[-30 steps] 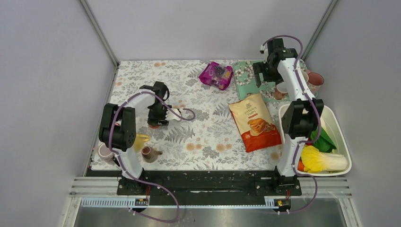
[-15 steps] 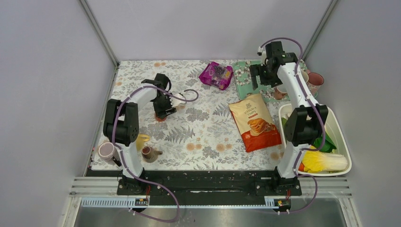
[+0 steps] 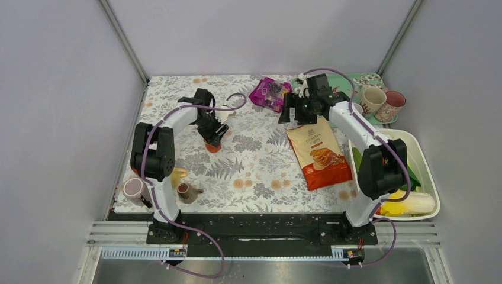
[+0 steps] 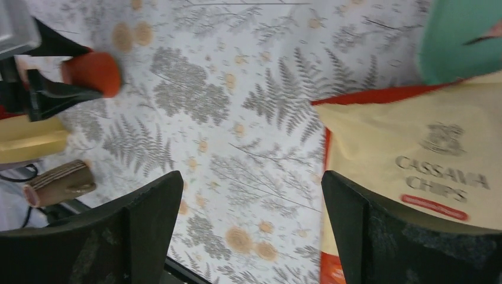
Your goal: Turn the mug right side up
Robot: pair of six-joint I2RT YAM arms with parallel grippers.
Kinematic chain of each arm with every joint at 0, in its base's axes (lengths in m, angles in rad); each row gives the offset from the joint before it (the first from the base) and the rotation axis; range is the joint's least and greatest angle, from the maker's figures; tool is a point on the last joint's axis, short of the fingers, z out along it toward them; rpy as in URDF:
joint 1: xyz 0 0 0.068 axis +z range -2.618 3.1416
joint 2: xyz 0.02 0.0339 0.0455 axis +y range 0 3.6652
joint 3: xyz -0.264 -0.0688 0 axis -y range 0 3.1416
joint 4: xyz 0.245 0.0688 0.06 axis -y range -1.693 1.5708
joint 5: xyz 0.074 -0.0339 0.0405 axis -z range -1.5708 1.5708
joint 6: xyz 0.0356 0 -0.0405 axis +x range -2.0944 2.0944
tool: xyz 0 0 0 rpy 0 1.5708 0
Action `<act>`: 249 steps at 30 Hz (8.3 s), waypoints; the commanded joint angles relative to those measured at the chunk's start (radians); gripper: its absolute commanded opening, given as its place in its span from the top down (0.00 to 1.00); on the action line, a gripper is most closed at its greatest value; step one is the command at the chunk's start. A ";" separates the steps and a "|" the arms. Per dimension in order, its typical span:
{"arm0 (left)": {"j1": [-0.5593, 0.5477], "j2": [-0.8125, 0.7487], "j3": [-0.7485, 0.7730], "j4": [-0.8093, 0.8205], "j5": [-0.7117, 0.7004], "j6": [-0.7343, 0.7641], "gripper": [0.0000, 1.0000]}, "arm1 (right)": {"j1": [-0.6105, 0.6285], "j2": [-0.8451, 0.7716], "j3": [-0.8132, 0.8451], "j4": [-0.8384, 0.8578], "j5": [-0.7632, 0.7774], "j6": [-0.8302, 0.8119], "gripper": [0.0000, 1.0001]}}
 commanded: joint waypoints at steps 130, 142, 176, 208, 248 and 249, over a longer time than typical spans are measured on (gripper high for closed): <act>0.010 -0.149 0.253 -0.364 0.113 0.059 0.01 | -0.290 0.464 0.579 -0.238 0.284 -0.237 0.39; -0.163 -0.255 0.001 -0.607 -0.059 0.280 0.07 | -0.224 0.187 0.380 -0.173 0.256 -0.223 0.12; -0.314 -0.292 -0.446 -0.195 -0.362 0.127 1.00 | -0.141 0.010 0.168 -0.077 0.293 -0.236 0.11; -0.077 -0.236 0.596 -0.021 0.506 -0.663 1.00 | 0.225 -0.007 -0.051 1.060 -0.588 0.515 0.08; 0.075 -0.277 0.471 -0.094 -0.005 -0.511 0.01 | -0.017 0.521 0.884 -0.399 0.410 -0.456 1.00; 0.074 -0.287 0.450 -0.096 -0.002 -0.502 0.01 | -0.018 0.576 0.973 -0.453 0.433 -0.453 1.00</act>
